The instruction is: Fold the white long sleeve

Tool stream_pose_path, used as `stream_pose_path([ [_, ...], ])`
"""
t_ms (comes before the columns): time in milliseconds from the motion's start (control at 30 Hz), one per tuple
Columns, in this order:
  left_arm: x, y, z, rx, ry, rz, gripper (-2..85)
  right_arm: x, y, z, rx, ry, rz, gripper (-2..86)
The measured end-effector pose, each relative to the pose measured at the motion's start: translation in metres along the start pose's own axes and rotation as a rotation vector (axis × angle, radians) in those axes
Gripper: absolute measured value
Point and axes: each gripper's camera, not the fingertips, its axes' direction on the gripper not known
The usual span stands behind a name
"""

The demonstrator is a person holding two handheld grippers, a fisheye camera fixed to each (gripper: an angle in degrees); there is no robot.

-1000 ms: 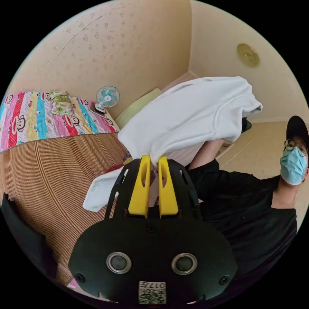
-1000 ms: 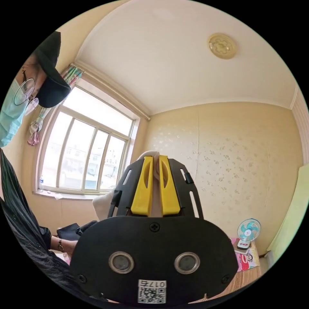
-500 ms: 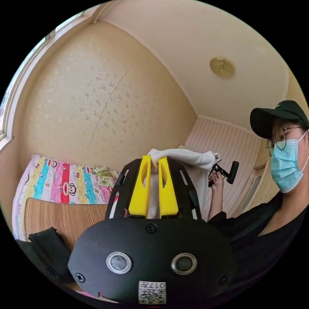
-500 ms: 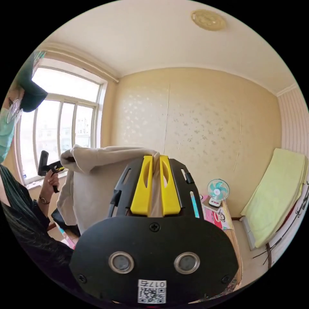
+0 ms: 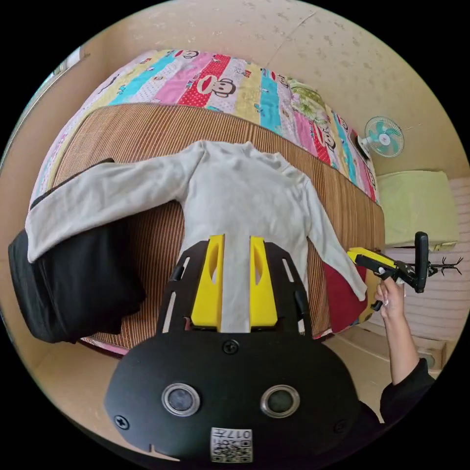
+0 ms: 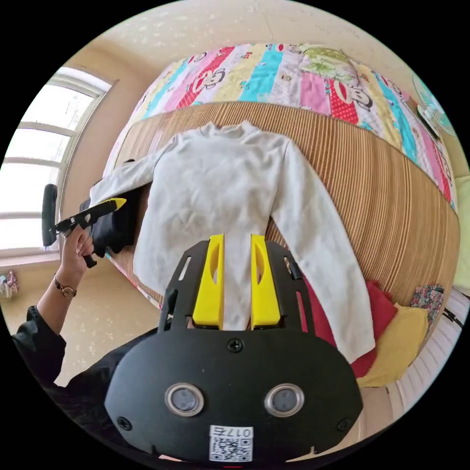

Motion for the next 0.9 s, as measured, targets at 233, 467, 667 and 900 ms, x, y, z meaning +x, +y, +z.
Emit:
stream_pose_path([
  [233,-0.040,0.133,0.123,-0.277,-0.012,-0.073,3.5,0.025,0.083,0.092,-0.232,0.036,-0.038,4.9],
  [467,-0.062,0.161,0.074,-0.296,0.098,-0.223,1.7,0.188,0.123,-0.050,0.305,-0.677,0.745,9.2],
  [667,-0.116,0.149,0.028,-0.200,0.217,-0.419,2.8,0.310,0.147,-0.091,0.668,-0.947,1.385,10.7],
  [900,-0.184,0.128,-0.038,-0.024,0.229,-0.545,4.2,0.321,0.111,-0.203,0.940,-0.847,1.355,4.1],
])
